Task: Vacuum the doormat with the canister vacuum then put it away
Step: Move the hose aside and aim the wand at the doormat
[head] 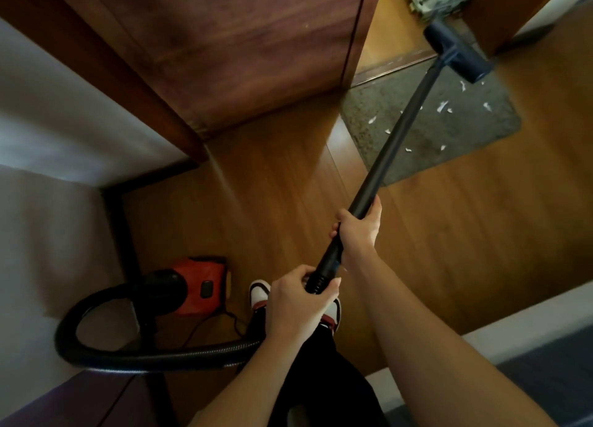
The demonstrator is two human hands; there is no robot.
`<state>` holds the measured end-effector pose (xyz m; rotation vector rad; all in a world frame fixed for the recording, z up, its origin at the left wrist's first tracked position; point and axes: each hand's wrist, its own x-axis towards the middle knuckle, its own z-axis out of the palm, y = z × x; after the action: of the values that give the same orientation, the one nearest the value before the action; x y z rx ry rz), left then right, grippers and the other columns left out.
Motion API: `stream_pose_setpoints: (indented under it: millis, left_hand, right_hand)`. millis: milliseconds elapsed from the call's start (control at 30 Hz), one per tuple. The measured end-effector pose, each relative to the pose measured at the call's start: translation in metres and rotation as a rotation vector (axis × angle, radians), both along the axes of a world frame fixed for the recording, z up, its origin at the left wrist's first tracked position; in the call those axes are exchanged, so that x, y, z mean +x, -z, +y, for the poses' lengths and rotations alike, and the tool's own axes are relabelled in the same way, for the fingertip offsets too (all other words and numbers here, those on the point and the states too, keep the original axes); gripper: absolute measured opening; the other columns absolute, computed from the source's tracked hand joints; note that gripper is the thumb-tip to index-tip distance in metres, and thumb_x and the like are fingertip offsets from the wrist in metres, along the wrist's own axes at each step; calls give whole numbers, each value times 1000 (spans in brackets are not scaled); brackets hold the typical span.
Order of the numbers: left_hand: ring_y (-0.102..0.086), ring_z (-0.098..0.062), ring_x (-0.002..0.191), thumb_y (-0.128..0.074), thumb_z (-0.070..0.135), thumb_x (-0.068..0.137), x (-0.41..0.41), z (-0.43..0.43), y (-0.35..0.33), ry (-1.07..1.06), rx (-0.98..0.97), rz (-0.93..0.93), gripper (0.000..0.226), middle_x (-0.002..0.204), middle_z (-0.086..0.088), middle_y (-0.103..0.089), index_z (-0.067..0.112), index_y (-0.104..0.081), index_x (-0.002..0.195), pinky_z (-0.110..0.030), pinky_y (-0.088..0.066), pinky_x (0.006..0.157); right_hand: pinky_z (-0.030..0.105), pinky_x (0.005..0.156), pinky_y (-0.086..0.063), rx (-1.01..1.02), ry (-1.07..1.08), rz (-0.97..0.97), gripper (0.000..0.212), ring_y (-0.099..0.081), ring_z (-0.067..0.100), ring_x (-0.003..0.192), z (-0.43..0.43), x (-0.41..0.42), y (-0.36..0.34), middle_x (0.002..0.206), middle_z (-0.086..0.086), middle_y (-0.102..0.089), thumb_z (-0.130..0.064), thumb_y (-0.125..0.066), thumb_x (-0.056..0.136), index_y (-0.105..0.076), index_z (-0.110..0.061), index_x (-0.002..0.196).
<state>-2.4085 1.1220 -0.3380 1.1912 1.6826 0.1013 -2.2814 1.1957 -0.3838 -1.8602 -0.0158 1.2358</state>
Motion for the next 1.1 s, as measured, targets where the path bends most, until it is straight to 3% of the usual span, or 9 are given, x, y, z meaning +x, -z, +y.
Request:
stream_pose_setpoints:
  millis: [67,400,500,567,800,1000,1100]
  left_hand:
    - [-69,-11,64,-72,59,75,-2,-1,18,34,-58,-40,29,71,8,-70,32,-64,81,-38,-61,69]
    - [-67,-16,52,-64,62,65,-6,-27,89,-22,-92,-152,38,66,4,-70,27,-70,77,-45,-59,60]
    - [-66,-17,50,-70,56,71,-9,-35,109,-15,-170,-171,25,62,3,-69,31,-71,74,-46,-60,59]
    - [-66,-17,50,-76,44,77,-11,-40,119,-21,-238,-198,11,58,3,-67,35,-72,72,-44,-60,58]
    - [-67,-16,52,-75,33,84,-21,-61,120,-22,-333,-192,11,55,3,-65,28,-74,73,-38,-60,63]
    - [-71,-18,65,-71,54,66,-32,-79,109,20,-445,-164,24,63,5,-68,31,-72,71,-42,-61,73]
    - [-68,-25,58,-72,49,69,-31,-80,107,-13,-442,-212,24,55,3,-61,27,-67,60,-43,-57,62]
  right_hand:
    - [26,48,-50,-25,2,-3,84,-53,11,53,-5,2,18,88,10,-59,3,-58,95,-23,-40,157]
    - [27,47,-50,-123,27,39,84,-53,12,53,-37,-4,108,89,13,-59,5,-60,95,-26,-41,156]
    - [27,46,-49,-154,16,35,84,-53,13,52,-46,-5,124,91,14,-60,5,-60,95,-25,-40,157]
    - [26,44,-49,-170,-1,29,84,-53,13,50,-53,-7,129,91,15,-61,4,-60,95,-24,-39,158]
    - [27,46,-49,-171,-37,52,82,-54,11,50,-83,-20,137,89,13,-60,3,-60,96,-27,-41,156]
    - [28,44,-49,-214,-76,106,79,-53,12,48,-108,-33,126,94,18,-59,1,-59,97,-27,-41,155]
    - [28,44,-49,-203,-62,109,78,-53,13,48,-107,-35,125,90,16,-57,2,-59,97,-28,-39,155]
